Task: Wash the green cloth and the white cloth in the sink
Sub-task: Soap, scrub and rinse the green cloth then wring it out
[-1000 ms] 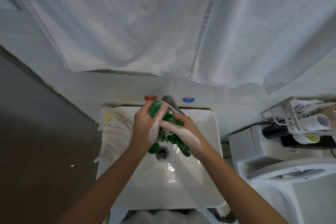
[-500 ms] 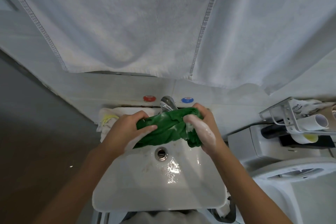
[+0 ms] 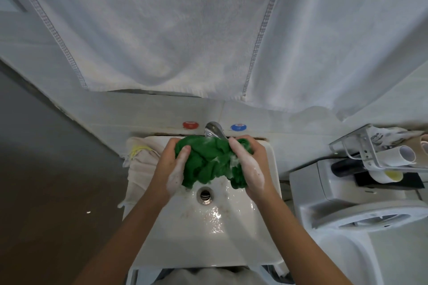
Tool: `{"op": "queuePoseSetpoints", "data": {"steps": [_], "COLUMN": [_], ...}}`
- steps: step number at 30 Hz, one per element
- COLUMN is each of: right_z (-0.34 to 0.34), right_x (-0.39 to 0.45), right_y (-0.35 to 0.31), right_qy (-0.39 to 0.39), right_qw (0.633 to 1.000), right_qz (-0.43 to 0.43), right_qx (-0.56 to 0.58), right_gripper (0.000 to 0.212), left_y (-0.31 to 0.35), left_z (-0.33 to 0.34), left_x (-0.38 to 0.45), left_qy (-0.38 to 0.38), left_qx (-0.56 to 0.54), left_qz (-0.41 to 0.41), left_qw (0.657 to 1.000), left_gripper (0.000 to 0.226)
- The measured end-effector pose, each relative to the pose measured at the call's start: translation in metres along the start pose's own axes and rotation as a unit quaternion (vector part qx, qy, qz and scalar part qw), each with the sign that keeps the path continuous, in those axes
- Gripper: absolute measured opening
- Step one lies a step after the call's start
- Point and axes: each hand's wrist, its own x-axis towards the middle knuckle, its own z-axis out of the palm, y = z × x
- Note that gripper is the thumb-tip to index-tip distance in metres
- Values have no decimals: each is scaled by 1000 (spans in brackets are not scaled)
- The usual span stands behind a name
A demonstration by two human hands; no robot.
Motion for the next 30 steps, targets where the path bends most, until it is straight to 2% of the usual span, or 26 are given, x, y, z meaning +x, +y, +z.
{"op": "queuePoseSetpoints", "data": {"steps": [3,7,10,12,14,17,22,24,26,27,30], "right_z": [9,26,45,51,49,43,43,42,37,37,37], "right_x": [-6,-3,-8,-9,-1,6,-14,-15,-4,1,3], "right_y": [-1,-7,-3,2,3,4,23,15,10,6,2], "right_qy": [27,71,34,19,39,59,-31,-17,-5,6,15], "right_qw": [999,996,997,999,996,991,993,991,995,995,996], "right_qz": [-20,-19,6,28,69,48,43,36,66,98,90], "right_qx": [-6,56,64,41,29,-108,-106,-125,-71,17,23], "right_gripper": [13,17,32,34,32,36,30,30,31,33,36], "left_y": [3,7,10,8,5,6,2,-2,0,3,11], "left_z": [11,34,44,46,50,55,41,43,53,58,62], "left_x": [-1,-9,3,10,6,-10,8,9,-8,-18,-19], "left_qy": [68,69,149,171,167,139,123,133,136,127,129], "left_qx": [-17,0,1,-7,-9,-24,-2,-17,-15,-11,25], "left_qz": [10,33,45,44,46,55,70,58,49,53,85], "left_qw": [997,997,988,984,985,988,990,989,989,990,988], "left_gripper": [12,31,39,42,44,42,48,44,42,41,39]}}
